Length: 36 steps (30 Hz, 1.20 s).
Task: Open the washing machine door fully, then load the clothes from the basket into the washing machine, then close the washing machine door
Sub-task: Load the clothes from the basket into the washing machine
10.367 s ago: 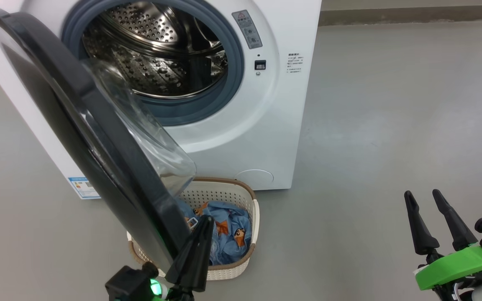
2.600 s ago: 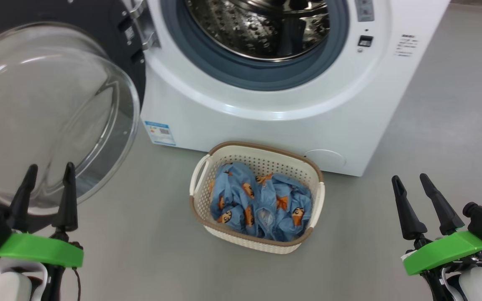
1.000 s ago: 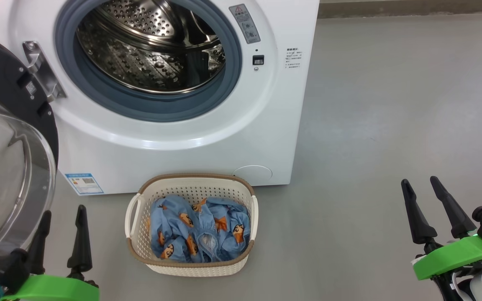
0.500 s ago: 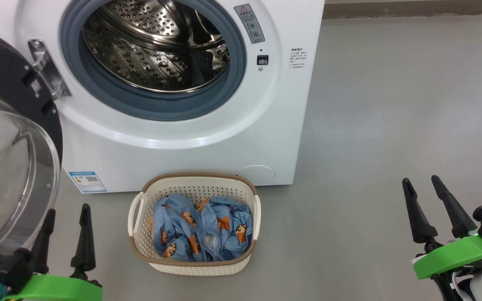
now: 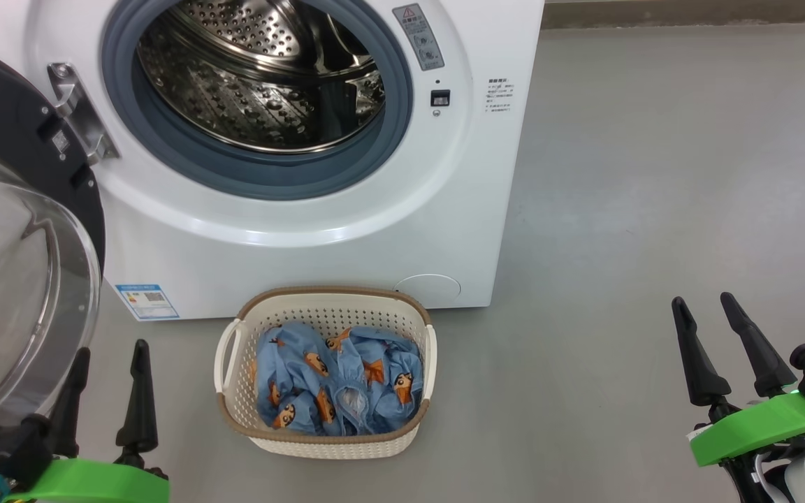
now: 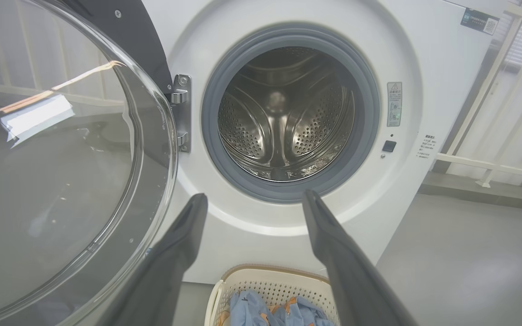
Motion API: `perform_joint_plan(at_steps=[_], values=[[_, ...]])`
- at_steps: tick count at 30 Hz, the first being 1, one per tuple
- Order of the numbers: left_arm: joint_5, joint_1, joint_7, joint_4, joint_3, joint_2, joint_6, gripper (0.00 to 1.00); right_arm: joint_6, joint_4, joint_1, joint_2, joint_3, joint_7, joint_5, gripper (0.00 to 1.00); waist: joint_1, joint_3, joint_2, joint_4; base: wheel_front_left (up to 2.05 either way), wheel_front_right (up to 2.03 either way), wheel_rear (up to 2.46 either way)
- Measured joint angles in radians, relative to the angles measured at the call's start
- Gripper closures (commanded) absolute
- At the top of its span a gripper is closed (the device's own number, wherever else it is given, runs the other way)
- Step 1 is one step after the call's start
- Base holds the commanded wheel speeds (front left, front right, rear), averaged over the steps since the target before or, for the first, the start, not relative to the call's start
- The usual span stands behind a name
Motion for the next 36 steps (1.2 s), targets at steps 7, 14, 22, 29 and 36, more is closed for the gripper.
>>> perform_joint_plan(at_steps=[7,14,22,29,36], values=[[0.001,0.000,0.000,0.000,0.006,-0.003,-0.003,0.00,0.000,0.000,0.000,0.000,0.000,0.000,0.000,0.00,0.0000,0.001,0.0000,-0.001,0.36,-0.36,0.00],[0.002,0.000,0.000,0.000,0.008,-0.006,-0.003,0.00,0.000,0.000,0.000,0.000,0.000,0.000,0.000,0.00,0.0001,0.002,0.0000,0.000,1.12,-1.12,0.00],[0.008,0.000,0.000,0.000,0.012,-0.008,-0.003,0.00,0.000,0.000,0.000,0.000,0.000,0.000,0.000,0.00,0.0001,0.002,0.0000,0.005,1.20,-1.20,0.00],[0.012,-0.001,0.000,0.000,0.015,-0.009,-0.004,0.00,0.000,0.001,0.000,0.000,0.001,0.000,0.000,0.00,0.0001,0.006,0.0000,0.007,0.87,-0.87,0.00],[0.012,-0.001,0.000,0.000,0.015,-0.013,-0.012,0.00,0.000,0.005,0.000,0.000,0.003,0.000,0.000,0.00,0.0001,0.008,0.0000,0.006,0.17,-0.17,0.00]])
